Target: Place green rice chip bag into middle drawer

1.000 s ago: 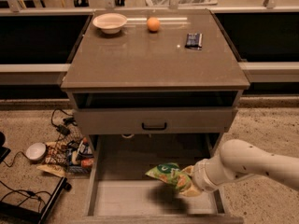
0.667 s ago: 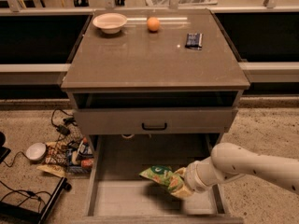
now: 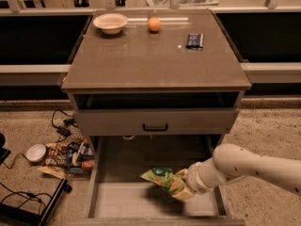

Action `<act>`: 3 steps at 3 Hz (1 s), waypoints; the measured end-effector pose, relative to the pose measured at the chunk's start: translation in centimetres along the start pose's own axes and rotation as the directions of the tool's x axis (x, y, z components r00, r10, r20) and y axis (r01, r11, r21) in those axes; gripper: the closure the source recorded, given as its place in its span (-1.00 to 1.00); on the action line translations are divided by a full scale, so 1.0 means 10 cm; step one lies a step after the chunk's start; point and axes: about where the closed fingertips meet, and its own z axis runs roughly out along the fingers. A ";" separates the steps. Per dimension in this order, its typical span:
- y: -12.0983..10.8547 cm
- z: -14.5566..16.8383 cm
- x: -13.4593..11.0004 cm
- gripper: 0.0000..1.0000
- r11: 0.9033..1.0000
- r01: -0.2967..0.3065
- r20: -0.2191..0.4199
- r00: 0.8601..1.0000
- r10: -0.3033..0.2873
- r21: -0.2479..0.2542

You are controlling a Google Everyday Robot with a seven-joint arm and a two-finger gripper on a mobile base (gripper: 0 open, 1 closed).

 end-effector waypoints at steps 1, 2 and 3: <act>0.01 0.01 0.00 -0.44 1.000 0.001 0.000 1.000 -0.001 -0.003; 0.02 0.03 -0.01 -1.00 1.000 0.001 0.001 1.000 -0.001 -0.007; 0.06 -0.05 -0.08 -1.00 1.000 0.014 0.007 1.000 -0.014 -0.016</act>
Offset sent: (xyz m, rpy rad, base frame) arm -0.0007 0.0009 -0.0007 0.0007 0.0018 0.0019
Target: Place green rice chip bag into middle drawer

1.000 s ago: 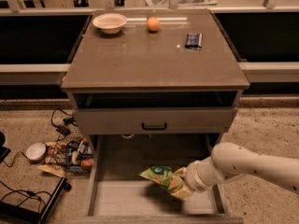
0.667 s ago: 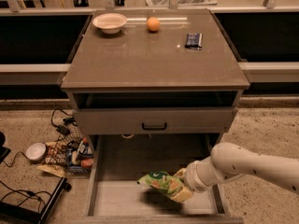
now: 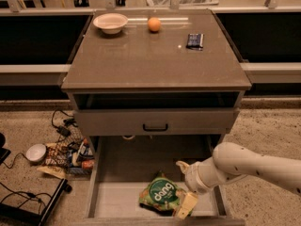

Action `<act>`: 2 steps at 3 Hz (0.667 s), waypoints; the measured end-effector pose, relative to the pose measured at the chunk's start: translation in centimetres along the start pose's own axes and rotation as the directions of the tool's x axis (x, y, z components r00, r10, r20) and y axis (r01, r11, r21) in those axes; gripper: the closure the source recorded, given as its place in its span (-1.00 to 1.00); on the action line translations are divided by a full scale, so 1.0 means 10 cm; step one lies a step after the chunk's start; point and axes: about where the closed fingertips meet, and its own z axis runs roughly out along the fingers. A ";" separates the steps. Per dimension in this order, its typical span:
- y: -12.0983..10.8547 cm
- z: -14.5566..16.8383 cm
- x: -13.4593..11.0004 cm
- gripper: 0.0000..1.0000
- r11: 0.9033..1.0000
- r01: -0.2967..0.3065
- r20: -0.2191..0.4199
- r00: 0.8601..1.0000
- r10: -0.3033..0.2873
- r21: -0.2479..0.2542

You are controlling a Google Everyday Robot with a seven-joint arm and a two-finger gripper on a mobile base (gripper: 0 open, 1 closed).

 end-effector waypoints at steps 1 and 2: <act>0.15 -0.32 -0.27 -1.00 0.998 0.023 -0.039 0.999 -0.025 -0.051; 0.45 -0.95 -0.58 -1.00 0.989 0.102 -0.126 0.985 -0.115 -0.103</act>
Offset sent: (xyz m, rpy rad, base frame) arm -0.0845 -0.0258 0.2489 -0.2819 0.0158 0.3326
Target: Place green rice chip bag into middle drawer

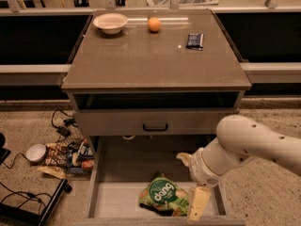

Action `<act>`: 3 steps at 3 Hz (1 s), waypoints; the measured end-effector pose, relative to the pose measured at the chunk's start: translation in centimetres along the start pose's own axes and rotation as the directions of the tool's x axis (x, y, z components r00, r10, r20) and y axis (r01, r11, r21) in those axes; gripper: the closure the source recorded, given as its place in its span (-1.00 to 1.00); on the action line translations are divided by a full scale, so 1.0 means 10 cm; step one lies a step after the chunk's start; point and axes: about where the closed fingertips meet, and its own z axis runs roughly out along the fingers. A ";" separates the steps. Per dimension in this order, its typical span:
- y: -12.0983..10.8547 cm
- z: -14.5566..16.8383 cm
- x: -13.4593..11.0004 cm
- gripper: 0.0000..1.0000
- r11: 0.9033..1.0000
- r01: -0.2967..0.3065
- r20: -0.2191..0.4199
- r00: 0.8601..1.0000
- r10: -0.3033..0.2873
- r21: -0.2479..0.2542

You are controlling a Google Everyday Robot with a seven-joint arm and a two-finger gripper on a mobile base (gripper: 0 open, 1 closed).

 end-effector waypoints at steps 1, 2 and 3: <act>0.33 -0.69 -0.21 -1.00 0.996 0.082 -0.056 0.995 -0.081 0.027; 0.59 -1.32 -0.29 -1.00 0.979 0.124 -0.037 0.992 -0.119 0.161; 0.44 -1.76 -0.36 -1.00 0.920 0.121 0.016 0.991 -0.137 0.373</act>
Offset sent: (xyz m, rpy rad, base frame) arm -0.0505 -0.0874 0.2234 0.0816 -0.5416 -0.0693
